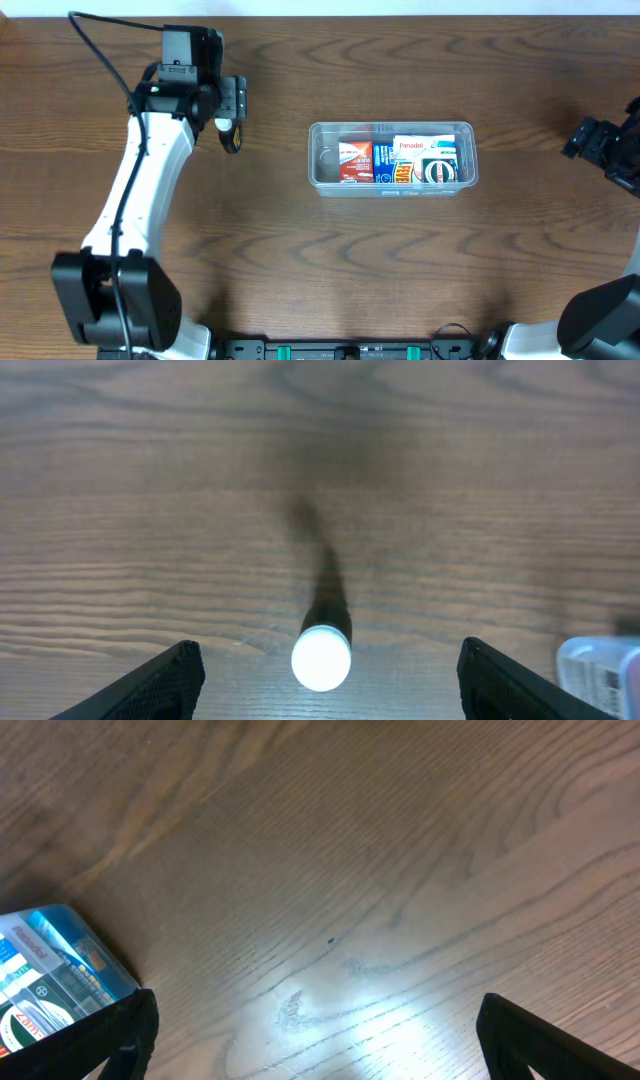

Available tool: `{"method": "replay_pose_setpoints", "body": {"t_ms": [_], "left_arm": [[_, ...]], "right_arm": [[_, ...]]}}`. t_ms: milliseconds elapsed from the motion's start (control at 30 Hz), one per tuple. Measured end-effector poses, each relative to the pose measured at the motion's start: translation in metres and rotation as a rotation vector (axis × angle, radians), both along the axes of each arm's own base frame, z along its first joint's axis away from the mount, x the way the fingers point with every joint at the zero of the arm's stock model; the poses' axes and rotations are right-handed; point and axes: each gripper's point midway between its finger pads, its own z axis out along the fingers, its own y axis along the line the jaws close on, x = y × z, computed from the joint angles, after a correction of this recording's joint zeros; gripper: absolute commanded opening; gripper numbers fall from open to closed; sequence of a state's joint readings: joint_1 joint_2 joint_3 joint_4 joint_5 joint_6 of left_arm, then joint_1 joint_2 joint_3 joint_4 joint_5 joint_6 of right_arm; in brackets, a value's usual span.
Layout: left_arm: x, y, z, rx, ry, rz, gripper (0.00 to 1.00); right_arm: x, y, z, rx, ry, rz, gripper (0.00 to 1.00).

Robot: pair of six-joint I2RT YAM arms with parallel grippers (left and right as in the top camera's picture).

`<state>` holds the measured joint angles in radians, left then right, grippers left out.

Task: Pack container
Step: 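Lower left gripper over the white-capped bottle and grasp it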

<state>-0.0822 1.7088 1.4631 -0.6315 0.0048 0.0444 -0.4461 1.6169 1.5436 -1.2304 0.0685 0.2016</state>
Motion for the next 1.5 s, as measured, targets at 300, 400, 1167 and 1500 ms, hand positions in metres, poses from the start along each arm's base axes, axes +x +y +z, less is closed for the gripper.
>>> {"method": "replay_pose_setpoints", "body": {"t_ms": [300, 400, 1167, 1500], "left_arm": [[0.001, 0.0, -0.04, 0.017, 0.102, -0.014, 0.82], [0.001, 0.0, -0.048, 0.018, 0.121, -0.014, 0.81], [-0.003, 0.003, -0.078, 0.003, 0.2, 0.05, 0.68], [-0.005, 0.004, -0.082, -0.002, 0.206, 0.069, 0.61]], "right_arm": [[0.0, 0.0, 0.0, 0.0, 0.0, 0.0, 0.99], [0.0, 0.0, 0.0, 0.0, 0.0, 0.0, 0.99], [0.0, 0.0, 0.0, 0.0, 0.0, 0.0, 0.99], [0.0, 0.0, 0.0, 0.0, 0.0, 0.0, 0.99]]}}
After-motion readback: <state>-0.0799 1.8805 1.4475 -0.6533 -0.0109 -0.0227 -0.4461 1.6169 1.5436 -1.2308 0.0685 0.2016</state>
